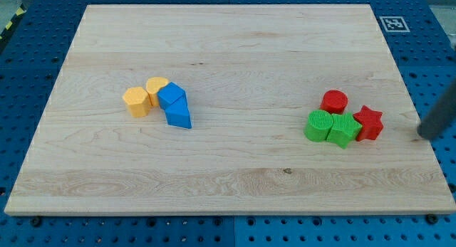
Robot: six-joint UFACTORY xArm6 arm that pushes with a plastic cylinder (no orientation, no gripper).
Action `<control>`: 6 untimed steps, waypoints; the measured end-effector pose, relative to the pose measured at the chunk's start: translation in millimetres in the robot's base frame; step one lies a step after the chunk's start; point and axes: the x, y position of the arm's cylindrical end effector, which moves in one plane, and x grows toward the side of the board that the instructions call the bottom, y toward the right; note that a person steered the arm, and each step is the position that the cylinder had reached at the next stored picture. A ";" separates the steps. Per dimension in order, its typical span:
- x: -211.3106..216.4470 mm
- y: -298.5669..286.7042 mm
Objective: Point at red star
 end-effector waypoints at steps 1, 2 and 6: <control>21.0 -15.5; 8.8 -34.7; -0.2 -74.9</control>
